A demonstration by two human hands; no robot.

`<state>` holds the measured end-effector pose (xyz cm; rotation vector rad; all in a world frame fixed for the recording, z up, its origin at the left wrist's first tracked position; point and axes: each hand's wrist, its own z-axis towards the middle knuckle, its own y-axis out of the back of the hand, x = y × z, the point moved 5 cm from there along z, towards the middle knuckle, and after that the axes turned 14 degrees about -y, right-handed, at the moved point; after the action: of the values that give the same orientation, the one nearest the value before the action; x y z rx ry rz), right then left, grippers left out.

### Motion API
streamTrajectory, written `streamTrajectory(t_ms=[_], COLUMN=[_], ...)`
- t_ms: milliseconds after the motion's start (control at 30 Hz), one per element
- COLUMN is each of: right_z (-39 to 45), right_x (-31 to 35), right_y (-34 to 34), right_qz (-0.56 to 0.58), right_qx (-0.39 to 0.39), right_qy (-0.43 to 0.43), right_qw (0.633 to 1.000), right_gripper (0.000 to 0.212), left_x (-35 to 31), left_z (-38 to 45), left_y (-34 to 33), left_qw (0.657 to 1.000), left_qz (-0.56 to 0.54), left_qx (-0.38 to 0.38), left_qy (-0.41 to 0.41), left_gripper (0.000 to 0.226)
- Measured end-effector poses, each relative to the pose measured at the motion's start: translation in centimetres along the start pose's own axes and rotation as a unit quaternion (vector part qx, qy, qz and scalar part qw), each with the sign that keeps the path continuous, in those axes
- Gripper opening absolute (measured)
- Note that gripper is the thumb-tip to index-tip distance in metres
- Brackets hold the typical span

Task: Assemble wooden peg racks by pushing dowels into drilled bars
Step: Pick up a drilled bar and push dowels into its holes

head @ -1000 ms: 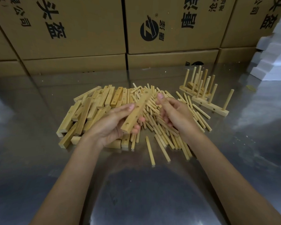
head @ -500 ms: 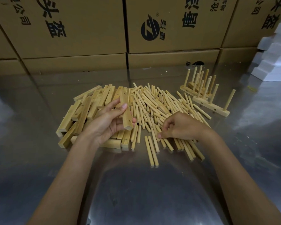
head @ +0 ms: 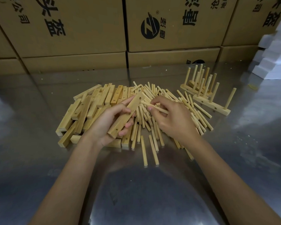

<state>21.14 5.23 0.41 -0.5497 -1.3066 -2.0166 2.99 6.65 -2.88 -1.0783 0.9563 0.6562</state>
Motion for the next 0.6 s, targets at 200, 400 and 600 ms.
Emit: streamTrajectory(t_ms=[200,400,600], right_z=[-0.2,-0.3,-0.8], right_x=[0.6,0.7,1.5], right_y=[0.3,0.5,0.4], right_qz=[-0.044,-0.041,-0.084], right_qx=[-0.059,-0.062,-0.054], right_qy=[0.027,0.032,0.07], right_qw=[0.997,0.997,0.993], right_gripper=[0.013,0.011,0.009], left_x=[0.0,0.1,-0.2], left_z=[-0.1,-0.1,0.1], left_y=[-0.5,-0.8,-0.4], left_qw=[0.999,0.994,0.99], left_qz=[0.045,0.104,0.128], left_qx=[0.025,0.032,0.043], left_qy=[-0.003,-0.003,-0.033], left_gripper=[0.056,0.056,0.034])
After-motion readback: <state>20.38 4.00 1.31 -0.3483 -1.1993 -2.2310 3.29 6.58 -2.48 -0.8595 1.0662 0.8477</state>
